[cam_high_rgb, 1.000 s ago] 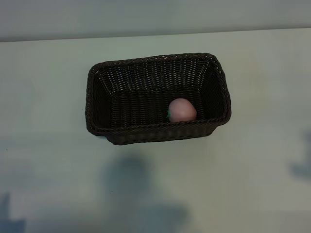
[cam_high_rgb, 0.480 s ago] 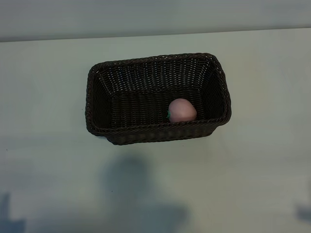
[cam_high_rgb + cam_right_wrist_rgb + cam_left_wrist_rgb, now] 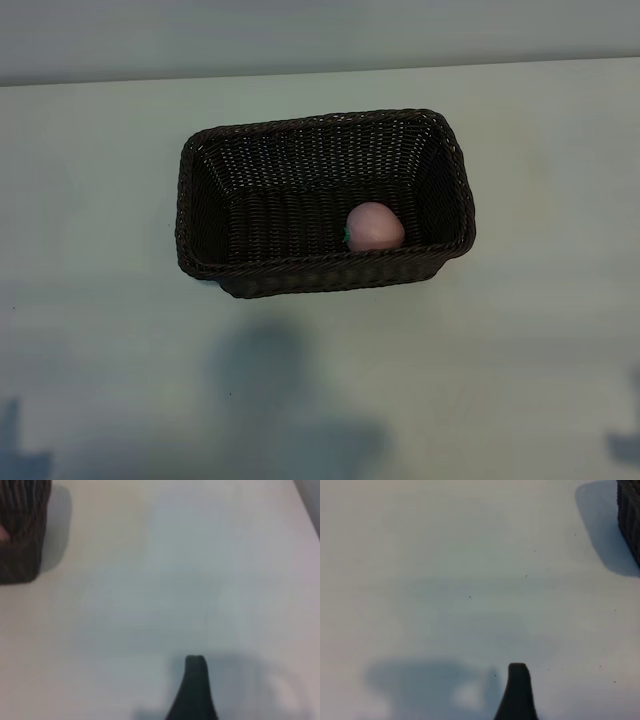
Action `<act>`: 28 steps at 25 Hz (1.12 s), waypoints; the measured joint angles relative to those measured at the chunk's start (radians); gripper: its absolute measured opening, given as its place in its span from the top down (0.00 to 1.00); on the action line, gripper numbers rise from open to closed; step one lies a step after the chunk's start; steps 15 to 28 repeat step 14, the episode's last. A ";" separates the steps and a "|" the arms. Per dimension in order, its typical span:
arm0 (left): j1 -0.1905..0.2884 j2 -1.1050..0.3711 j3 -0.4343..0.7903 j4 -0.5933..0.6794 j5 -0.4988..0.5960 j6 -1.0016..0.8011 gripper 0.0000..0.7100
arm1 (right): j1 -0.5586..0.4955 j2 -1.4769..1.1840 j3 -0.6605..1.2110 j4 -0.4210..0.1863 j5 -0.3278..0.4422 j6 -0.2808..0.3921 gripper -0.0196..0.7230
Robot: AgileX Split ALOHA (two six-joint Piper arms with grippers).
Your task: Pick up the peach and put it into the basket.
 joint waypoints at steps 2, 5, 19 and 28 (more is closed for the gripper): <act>0.000 0.000 0.000 0.000 0.000 0.001 0.16 | 0.000 0.000 0.006 0.000 -0.024 0.000 0.20; 0.000 0.000 0.000 0.000 0.000 0.001 0.16 | 0.000 0.000 0.026 0.000 -0.055 0.000 0.20; 0.000 0.000 0.000 0.000 0.000 0.001 0.16 | 0.000 0.000 0.032 0.000 -0.074 0.000 0.20; 0.000 0.000 0.000 0.000 0.000 0.001 0.16 | 0.000 0.000 0.032 0.000 -0.074 0.000 0.20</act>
